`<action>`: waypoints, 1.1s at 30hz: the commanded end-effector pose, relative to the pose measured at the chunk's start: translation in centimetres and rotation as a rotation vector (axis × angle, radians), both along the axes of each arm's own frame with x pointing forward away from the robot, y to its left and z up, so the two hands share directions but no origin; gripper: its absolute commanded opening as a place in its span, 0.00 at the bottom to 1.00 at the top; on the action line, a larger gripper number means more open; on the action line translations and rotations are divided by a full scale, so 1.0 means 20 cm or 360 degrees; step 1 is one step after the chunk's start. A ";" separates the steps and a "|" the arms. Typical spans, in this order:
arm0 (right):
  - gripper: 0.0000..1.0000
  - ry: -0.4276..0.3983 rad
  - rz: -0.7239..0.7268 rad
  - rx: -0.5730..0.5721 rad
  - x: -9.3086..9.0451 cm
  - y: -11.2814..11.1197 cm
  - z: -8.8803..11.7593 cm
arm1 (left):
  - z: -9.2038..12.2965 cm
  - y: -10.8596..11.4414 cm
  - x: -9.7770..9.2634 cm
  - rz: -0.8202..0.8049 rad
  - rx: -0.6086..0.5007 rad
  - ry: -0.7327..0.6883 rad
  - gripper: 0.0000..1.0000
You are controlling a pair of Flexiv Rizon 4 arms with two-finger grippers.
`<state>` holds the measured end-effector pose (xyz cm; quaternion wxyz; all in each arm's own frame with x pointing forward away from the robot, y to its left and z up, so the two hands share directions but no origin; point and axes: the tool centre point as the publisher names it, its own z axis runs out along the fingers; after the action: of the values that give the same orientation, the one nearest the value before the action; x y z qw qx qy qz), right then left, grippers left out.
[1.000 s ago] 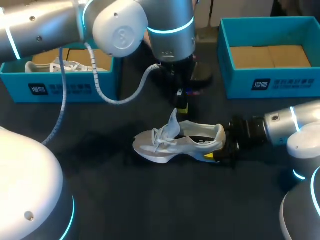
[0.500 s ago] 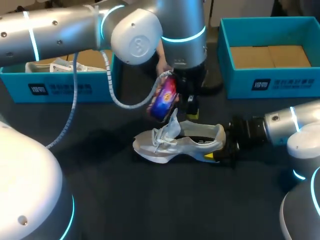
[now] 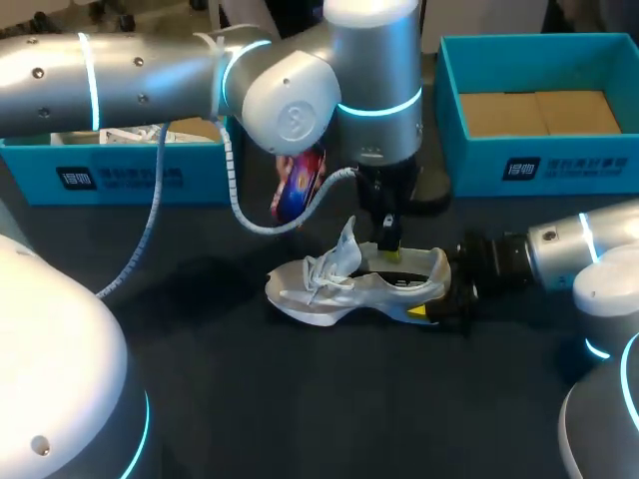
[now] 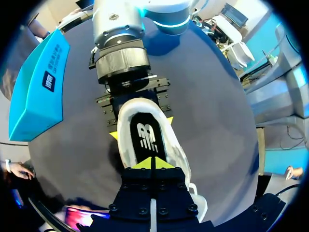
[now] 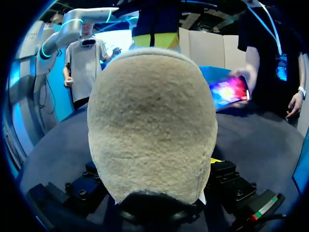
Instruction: Take the shoe out of the shoebox, open the shoe tongue, remove and reinsert the insole, then place the shoe into the shoebox
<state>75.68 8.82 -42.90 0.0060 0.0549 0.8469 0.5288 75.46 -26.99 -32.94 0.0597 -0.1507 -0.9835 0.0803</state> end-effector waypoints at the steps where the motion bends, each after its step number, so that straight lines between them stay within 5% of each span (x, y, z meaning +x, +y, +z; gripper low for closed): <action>1: 0.00 0.0000 -0.0002 -0.0006 0.02 0.02 -0.03 | -0.08 -0.01 -0.02 0.0018 -0.0003 0.0048 0.00; 33: 0.00 0.0000 -0.0002 -0.0006 0.02 0.02 -0.03 | -0.36 -0.01 -0.07 -0.0053 0.0046 0.0251 0.00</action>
<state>75.69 8.81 -42.89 0.0060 0.0549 0.8469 0.5288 73.76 -26.75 -39.58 0.1336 -0.1541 -0.9761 0.0748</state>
